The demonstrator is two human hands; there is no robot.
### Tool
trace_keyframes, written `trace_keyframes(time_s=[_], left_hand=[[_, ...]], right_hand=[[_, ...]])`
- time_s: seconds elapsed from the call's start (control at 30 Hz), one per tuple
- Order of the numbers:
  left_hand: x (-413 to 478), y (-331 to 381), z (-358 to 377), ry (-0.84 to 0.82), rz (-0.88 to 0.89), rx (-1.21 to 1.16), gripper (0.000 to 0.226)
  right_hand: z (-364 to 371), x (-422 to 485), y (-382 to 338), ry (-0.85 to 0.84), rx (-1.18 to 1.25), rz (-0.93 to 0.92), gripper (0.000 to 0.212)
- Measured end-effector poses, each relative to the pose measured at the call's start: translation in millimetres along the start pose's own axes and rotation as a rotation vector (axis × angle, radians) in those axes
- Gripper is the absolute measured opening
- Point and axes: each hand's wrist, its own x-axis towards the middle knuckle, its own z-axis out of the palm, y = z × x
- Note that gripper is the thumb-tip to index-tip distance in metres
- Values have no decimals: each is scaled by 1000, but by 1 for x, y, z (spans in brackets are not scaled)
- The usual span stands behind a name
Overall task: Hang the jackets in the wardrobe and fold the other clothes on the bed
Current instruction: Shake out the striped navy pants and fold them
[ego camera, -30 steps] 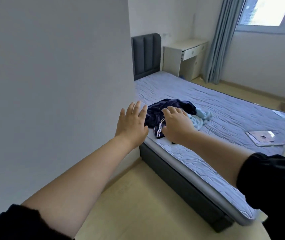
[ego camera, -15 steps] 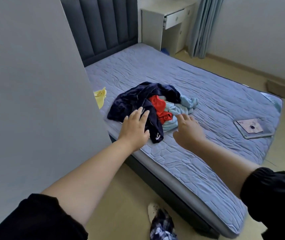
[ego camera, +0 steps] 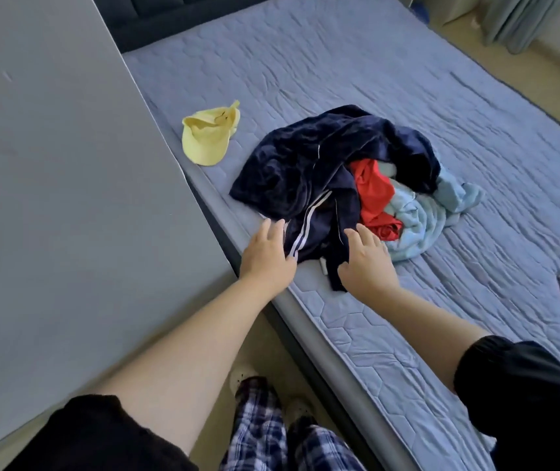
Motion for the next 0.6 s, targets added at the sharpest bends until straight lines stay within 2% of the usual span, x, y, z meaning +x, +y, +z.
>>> trace_keyframes(time_s=[0.13,0.23,0.4,0.5,0.6], left_hand=[[65,-34,44,-58,-63,-37,67],[103,-54,94,-119,-129,-107,67],[161,-92,194,-186,-100,-125,69],[196,-108,249,-108,8,-97,72],[228,-118,300,13,82,-66,76]], right_hand=[[68,61,18,-38,23,50,64],[127,104,38,-107,66,133,80],[218,183,82,-207,-157,161,109],[264,219,107,-254,-204,103,117],[301,244,134,-226,-227,-28,113]])
